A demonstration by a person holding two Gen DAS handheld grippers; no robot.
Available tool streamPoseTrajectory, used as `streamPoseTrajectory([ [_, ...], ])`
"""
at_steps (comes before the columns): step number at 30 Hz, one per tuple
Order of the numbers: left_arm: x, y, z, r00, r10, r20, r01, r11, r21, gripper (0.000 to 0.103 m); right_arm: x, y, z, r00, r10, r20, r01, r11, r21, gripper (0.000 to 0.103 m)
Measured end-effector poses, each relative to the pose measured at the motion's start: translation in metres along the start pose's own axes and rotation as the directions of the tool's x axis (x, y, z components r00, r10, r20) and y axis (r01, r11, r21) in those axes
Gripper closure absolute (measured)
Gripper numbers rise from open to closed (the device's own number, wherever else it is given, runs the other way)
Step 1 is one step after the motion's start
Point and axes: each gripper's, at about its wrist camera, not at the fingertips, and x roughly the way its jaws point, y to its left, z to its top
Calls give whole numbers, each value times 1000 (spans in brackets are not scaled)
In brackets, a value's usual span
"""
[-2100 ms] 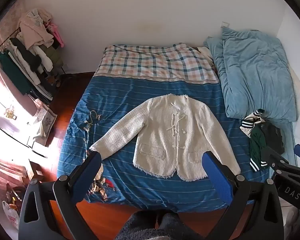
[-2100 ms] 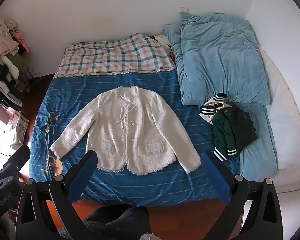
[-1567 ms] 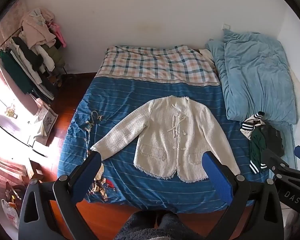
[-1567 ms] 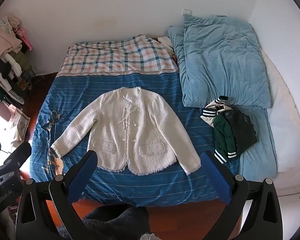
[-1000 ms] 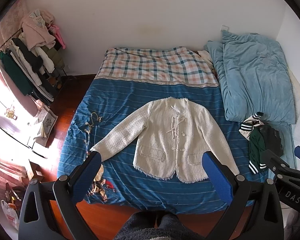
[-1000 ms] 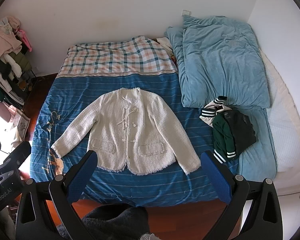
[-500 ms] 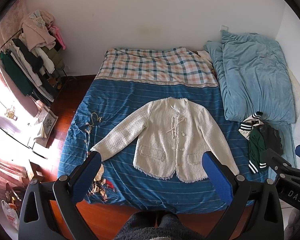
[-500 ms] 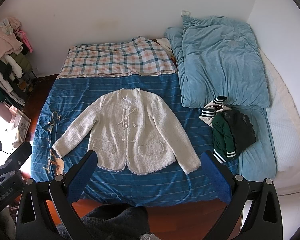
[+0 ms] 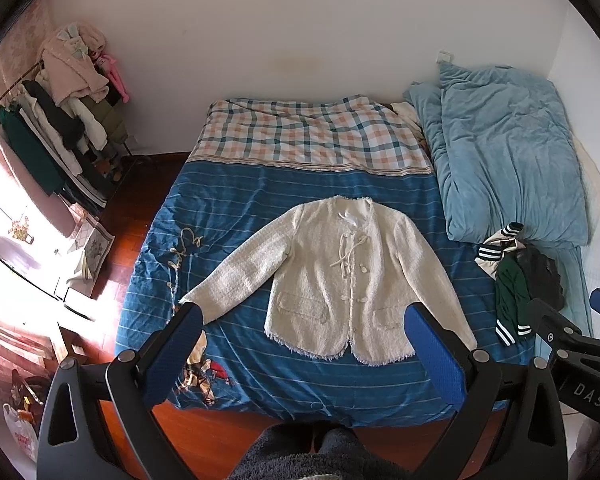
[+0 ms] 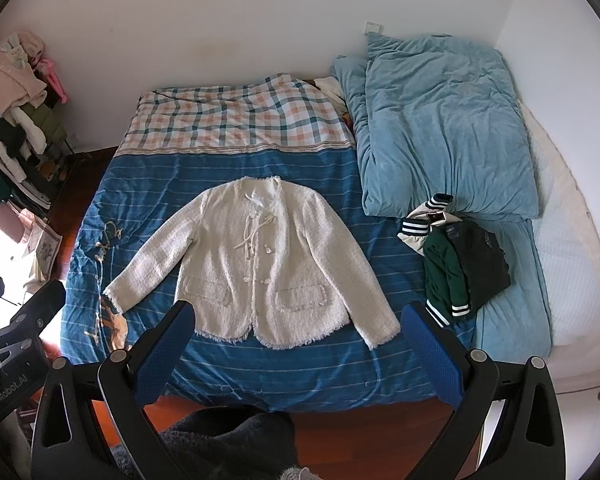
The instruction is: Fold large clothes
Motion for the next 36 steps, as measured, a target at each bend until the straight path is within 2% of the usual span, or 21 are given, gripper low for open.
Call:
streamPoseTrajectory([
  [29, 6, -7, 1, 1000, -8, -1, 8, 1000, 10, 0, 1, 0, 1, 1000, 0, 0, 0, 1000, 1, 0],
  [36, 18, -6, 8, 1000, -14, 1, 14, 1000, 26, 0, 0, -3, 3, 1000, -10, -7, 10, 1000, 12, 0],
])
